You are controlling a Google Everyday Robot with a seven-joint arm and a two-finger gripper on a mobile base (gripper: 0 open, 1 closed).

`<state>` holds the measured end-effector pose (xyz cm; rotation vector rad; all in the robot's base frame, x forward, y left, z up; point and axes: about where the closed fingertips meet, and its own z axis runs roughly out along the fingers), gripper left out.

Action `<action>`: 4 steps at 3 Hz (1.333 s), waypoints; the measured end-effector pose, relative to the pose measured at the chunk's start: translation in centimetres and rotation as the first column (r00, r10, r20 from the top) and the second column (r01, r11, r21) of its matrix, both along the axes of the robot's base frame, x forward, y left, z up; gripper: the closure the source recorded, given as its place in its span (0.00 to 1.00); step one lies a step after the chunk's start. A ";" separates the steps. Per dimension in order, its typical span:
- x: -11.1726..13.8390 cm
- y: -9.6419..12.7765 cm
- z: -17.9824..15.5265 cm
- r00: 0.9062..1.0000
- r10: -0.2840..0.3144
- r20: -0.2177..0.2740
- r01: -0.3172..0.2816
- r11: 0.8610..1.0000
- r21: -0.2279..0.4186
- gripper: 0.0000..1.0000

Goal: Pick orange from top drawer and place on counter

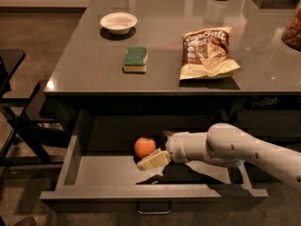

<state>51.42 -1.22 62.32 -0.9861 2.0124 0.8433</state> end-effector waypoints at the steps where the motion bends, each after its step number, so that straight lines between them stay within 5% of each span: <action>1: 0.1 0.9 0.7 0.999 0.019 0.028 -0.019 1.000 0.014 0.00; 4: 0.3 1.5 -1.9 1.000 0.009 0.001 -0.009 0.998 0.058 0.00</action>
Offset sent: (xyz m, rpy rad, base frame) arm -0.0011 0.0105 -0.0040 0.0479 -0.0338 0.0050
